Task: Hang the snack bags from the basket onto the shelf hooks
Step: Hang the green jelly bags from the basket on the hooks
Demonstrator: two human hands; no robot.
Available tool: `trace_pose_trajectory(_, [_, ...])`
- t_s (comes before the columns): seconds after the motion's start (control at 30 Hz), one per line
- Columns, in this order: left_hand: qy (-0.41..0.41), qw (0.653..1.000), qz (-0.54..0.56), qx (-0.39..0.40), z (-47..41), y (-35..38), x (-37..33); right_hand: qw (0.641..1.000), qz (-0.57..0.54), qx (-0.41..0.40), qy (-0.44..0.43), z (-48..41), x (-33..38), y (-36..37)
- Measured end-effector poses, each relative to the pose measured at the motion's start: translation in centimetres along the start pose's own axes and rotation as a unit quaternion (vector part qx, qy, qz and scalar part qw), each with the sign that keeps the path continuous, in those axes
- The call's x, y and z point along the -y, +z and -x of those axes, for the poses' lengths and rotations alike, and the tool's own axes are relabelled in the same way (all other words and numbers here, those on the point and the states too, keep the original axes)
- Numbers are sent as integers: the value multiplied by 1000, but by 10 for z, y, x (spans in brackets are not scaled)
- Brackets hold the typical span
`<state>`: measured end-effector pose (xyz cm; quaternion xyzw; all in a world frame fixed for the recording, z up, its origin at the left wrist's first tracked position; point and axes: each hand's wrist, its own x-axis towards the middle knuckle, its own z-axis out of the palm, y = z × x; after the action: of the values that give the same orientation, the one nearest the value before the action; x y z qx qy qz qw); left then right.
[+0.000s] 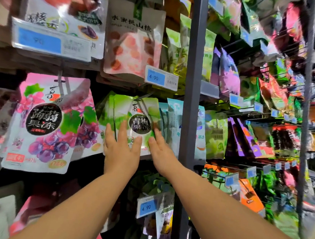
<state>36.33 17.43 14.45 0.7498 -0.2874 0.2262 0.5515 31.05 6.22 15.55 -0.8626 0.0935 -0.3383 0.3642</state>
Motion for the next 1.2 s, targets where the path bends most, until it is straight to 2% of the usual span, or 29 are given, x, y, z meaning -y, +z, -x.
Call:
trace_pose_trajectory(0.47, [-59, 998, 32, 12, 71, -11, -13, 999, 46, 4, -16, 58, 2, -25])
trace_pose_trajectory(0.67, [-57, 997, 11, 57, 120, 14, -16, 996, 91, -7, -24, 107, -21, -45])
trace_pose_trajectory(0.77, [-27, 993, -16, 112, 151, 39, -15, 993, 112, 17, -9, 134, -49, -62])
trace_pose_trajectory(0.9, [13, 972, -37, 230, 199, 83, -10, 991, 119, 30, 45, 179, -104, -87])
trace_pose_trajectory(1.1, [61, 897, -113, 422, 263, 152, 9, 977, 137, 55, 152, 248, -199, -120])
trace_pose_trajectory(1.2, [72, 868, -132, 473, 282, 173, 25, 959, 162, 72, 220, 281, -245, -133])
